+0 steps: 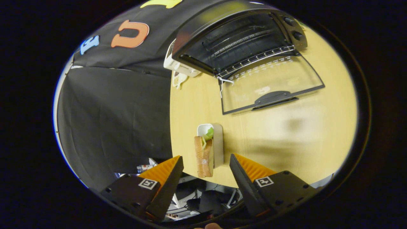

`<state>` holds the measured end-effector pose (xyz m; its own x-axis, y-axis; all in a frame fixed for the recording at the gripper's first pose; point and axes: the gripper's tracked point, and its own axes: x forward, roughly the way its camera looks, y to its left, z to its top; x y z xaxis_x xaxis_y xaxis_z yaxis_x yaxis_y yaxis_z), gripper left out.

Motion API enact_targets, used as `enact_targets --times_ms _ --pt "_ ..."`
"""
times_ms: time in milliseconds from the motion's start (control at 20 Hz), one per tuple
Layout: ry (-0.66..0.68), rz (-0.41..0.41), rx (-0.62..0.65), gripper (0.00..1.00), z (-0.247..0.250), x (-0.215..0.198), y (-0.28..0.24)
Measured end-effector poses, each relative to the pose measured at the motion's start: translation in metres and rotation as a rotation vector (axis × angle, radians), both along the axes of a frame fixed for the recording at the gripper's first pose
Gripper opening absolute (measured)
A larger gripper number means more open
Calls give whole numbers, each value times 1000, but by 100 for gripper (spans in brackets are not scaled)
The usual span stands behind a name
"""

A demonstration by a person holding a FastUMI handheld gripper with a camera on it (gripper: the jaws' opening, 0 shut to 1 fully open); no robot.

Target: Open the toaster oven, put the food inside, and close the toaster oven door.

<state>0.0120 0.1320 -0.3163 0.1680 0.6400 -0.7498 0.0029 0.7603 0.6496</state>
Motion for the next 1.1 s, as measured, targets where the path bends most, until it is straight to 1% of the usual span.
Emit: enact_targets --times_ms 100,200,300,350,500,550,700,950,1100 --pt "15 32 -12 92 -7 -2 12" --pt "34 67 -18 87 -15 -6 24" --pt "39 97 -60 82 -29 -9 29" --pt "42 105 -84 77 -34 -9 29" --pt "75 109 -85 62 -40 -13 37" --pt "82 112 -92 54 -42 -15 37" --pt "80 109 -117 41 -45 -12 36" --pt "100 102 -112 33 -40 -14 35" --pt "87 95 -56 30 -16 -15 36"
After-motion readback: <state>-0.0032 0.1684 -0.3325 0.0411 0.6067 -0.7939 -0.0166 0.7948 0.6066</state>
